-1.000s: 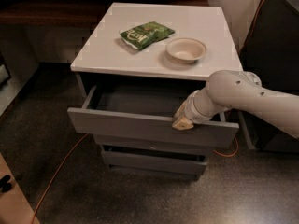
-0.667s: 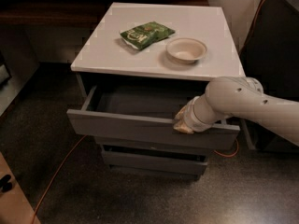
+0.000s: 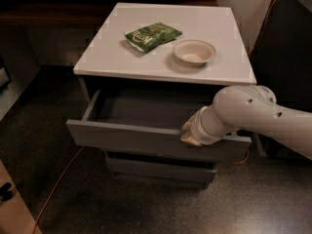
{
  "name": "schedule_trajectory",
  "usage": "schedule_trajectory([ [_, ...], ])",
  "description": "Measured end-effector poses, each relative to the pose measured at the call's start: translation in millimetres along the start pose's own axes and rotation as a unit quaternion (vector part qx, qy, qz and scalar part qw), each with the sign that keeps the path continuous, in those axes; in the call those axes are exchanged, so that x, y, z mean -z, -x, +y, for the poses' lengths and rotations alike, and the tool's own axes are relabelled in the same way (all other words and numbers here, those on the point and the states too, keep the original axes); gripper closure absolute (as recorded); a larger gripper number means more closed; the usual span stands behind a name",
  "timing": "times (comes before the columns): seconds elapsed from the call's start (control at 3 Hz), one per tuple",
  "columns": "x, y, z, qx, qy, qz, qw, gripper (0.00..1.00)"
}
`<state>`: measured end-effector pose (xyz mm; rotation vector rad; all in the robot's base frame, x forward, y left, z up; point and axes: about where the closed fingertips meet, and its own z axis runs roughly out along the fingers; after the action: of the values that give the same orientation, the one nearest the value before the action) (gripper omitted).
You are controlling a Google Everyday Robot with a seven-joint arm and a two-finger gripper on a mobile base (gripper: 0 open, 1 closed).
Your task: Place green jalapeno chip bag into top drawer
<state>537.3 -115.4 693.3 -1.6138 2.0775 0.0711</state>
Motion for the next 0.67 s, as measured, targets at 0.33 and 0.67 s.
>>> schedule_trajectory([
  [0.33,5.0,2.2,13.3,0.003,0.002,0.003,1.0,1.0],
  [0.67,7.2,3.9,17.6,0.005,0.003,0.003,1.0,1.0],
])
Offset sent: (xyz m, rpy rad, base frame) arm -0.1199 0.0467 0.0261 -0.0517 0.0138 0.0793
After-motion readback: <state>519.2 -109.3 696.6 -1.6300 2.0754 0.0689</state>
